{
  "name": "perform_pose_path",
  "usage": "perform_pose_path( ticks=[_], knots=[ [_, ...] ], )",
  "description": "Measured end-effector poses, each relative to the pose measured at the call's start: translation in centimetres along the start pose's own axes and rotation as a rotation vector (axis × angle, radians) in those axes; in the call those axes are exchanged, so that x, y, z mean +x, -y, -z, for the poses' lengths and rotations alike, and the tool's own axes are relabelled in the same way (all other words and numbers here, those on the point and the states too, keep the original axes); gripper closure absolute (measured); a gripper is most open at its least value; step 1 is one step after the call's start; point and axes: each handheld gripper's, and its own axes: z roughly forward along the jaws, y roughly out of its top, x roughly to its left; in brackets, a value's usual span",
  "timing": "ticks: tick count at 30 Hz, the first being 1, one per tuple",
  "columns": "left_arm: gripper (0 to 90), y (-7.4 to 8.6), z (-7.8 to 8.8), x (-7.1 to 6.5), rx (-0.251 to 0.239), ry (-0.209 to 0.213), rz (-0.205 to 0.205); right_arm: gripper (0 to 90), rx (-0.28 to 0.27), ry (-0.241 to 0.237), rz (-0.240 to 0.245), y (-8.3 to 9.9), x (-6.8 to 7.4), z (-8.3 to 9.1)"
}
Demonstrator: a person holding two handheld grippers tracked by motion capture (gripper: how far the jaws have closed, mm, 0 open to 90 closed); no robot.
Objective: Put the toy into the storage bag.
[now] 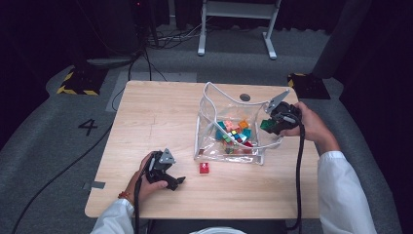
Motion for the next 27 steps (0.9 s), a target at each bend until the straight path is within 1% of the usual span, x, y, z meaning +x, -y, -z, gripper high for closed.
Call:
perform_pose_path(
  ticks=[2, 3, 5, 7, 10, 16, 17, 18, 22, 23, 24, 25, 27],
  knots=[
    [0.0, 0.0, 0.0, 0.0, 0.0, 0.0, 0.0, 56.0, 0.002, 0.011, 0.006, -0.12, 0.07, 0.07],
    [0.0, 0.0, 0.0, 0.0, 0.0, 0.0, 0.0, 55.9, 0.003, 0.007, 0.003, -0.13, 0.13, 0.11],
    [0.0, 0.0, 0.0, 0.0, 0.0, 0.0, 0.0, 55.7, -0.001, 0.002, 0.014, -0.14, 0.16, 0.06],
    [0.0, 0.0, 0.0, 0.0, 0.0, 0.0, 0.0, 54.6, -0.002, 0.008, 0.002, -0.15, 0.19, 0.08],
    [0.0, 0.0, 0.0, 0.0, 0.0, 0.0, 0.0, 53.6, -0.002, 0.016, 0.006, -0.16, 0.17, 0.12],
    [0.0, 0.0, 0.0, 0.0, 0.0, 0.0, 0.0, 52.4, -0.021, 0.009, -0.001, -0.11, 0.21, 0.15],
    [0.0, 0.0, 0.0, 0.0, 0.0, 0.0, 0.0, 52.0, -0.022, 0.014, -0.005, -0.08, 0.22, 0.2],
    [0.0, 0.0, 0.0, 0.0, 0.0, 0.0, 0.0, 51.8, -0.031, 0.01, -0.001, -0.06, 0.17, 0.21],
    [0.0, 0.0, 0.0, 0.0, -0.001, 0.0, 0.0, 49.4, -0.07, -0.006, -0.031, 0.17, 0.19, 0.3],
    [0.0, 0.0, 0.0, 0.0, -0.001, 0.0, 0.0, 47.8, -0.08, -0.008, -0.03, 0.25, 0.16, 0.33],
    [0.0, 0.0, 0.0, 0.0, -0.001, 0.0, 0.0, 46.0, -0.1, -0.006, -0.035, 0.33, 0.19, 0.45],
    [0.0, 0.0, -0.01, 0.0, -0.001, 0.0, 0.0, 44.3, -0.113, -0.005, -0.056, 0.38, 0.31, 0.65],
    [0.0, 0.0, 0.0, 0.0, -0.001, 0.0, 0.0, 41.4, -0.154, 0.011, -0.068, 0.38, 0.44, 0.81]
  ],
)
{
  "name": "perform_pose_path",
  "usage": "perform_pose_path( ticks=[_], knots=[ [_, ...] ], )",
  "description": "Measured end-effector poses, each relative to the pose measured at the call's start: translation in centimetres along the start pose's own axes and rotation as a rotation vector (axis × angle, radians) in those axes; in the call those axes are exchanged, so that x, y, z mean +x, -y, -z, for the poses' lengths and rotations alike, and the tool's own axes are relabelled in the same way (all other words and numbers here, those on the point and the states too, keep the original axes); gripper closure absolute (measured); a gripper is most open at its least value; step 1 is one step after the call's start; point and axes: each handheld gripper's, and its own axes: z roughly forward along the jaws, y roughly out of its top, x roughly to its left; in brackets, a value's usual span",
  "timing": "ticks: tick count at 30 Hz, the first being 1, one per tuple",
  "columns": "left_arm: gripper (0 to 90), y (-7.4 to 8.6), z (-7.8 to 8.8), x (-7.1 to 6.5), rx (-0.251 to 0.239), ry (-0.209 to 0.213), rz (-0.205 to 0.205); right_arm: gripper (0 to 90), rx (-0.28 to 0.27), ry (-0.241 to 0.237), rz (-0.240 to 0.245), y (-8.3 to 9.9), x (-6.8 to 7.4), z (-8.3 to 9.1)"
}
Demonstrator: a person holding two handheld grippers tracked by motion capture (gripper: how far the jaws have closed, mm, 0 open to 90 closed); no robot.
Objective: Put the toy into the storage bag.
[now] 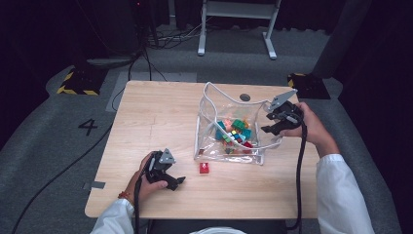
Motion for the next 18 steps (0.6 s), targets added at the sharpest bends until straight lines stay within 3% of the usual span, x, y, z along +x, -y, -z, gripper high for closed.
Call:
perform_pose_path(
  ticks=[2, 7, 8, 13, 18],
  knots=[
    [0.0, 0.0, 0.0, 0.0, 0.0, 0.0, 0.0, 39.0, -0.027, 0.006, 0.016, 0.0, 0.1, 0.2],
    [0.0, 0.0, 0.0, 0.0, -0.001, -0.002, 0.0, 32.3, -0.108, 0.044, -0.036, 0.1, 0.6, 0.9],
    [0.0, 0.0, 0.0, 0.0, 0.0, 0.0, 0.0, 31.2, -0.124, 0.06, -0.07, 0.2, 0.9, 1.1],
    [0.0, 0.0, 0.0, 0.0, -0.001, -0.002, 0.0, 29.4, -0.242, 0.103, -0.094, 0.4, 1.1, 2.2],
    [0.0, 0.0, 0.0, 0.0, 0.0, 0.0, 0.0, 27.3, -0.306, 0.121, -0.133, 0.8, 1.3, 3.2]
  ],
)
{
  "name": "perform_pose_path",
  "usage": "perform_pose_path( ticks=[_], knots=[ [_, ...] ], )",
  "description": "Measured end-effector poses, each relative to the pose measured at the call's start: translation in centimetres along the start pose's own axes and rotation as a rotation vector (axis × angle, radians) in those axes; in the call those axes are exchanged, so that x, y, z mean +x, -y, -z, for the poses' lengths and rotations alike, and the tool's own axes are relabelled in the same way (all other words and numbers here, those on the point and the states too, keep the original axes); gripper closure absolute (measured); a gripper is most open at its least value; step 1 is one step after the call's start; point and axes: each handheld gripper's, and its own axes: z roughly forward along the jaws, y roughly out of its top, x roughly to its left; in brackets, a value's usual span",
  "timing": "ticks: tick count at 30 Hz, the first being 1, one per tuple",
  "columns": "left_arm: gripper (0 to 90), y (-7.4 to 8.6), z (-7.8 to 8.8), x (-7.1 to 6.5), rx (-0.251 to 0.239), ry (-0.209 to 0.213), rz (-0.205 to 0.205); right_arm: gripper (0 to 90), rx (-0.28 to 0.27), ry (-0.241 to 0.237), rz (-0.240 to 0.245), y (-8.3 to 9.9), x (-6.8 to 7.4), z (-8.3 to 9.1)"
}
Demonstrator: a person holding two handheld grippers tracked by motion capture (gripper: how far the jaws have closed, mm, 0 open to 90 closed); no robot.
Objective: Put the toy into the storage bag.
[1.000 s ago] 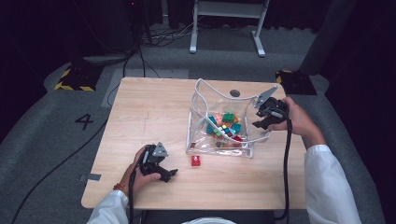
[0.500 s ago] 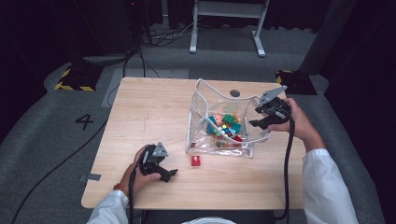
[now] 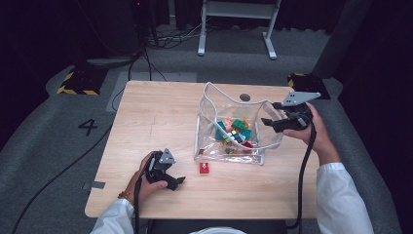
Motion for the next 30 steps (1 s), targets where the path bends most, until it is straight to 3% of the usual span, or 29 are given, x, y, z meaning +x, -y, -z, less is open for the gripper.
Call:
perform_pose_path(
  ticks=[5, 18, 30],
  knots=[
    [0.0, 0.0, 0.0, 0.0, 0.0, 0.0, 0.0, 26.2, -0.054, 0.025, -0.017, 0.4, 0.1, 1.2],
    [0.0, 0.0, 0.0, 0.0, 0.0, 0.0, 0.0, 24.3, -0.126, 0.079, -0.041, 1.8, 0.2, 4.1],
    [0.0, 0.0, 0.0, 0.0, 0.0, 0.0, 0.0, 24.0, -0.145, 0.112, -0.056, 3.8, 0.4, 6.3]
  ],
)
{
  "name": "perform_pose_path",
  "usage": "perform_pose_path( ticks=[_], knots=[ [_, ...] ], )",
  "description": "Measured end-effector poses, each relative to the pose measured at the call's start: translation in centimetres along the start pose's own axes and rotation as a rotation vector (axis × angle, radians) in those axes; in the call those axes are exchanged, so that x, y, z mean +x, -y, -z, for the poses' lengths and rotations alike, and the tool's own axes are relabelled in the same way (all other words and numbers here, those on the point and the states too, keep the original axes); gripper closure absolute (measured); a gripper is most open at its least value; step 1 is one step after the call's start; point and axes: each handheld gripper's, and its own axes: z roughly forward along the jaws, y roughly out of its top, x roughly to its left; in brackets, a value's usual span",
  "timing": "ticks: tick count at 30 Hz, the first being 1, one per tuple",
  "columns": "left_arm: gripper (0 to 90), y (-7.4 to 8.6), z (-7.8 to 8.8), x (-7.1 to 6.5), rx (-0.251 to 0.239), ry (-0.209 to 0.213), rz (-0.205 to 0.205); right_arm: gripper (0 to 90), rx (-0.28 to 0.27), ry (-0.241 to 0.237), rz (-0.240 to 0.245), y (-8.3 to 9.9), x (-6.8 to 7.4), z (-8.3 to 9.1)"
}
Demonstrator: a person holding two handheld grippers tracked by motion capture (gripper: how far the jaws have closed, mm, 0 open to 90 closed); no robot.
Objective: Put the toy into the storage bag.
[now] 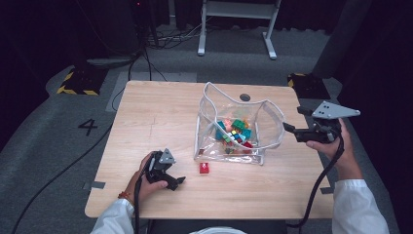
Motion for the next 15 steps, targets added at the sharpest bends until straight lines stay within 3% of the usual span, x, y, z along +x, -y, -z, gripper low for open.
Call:
perform_pose_path(
  ticks=[9, 15],
  knots=[
    [0.0, 0.0, 0.0, 0.0, 0.0, 0.0, 0.0, 23.8, -0.006, 0.014, -0.014, 1.7, -0.1, 1.4],
    [0.0, 0.0, 0.0, 0.0, -0.001, -0.001, 0.0, 23.7, 0.001, 0.004, -0.023, 3.4, 0.1, 1.3]
  ],
)
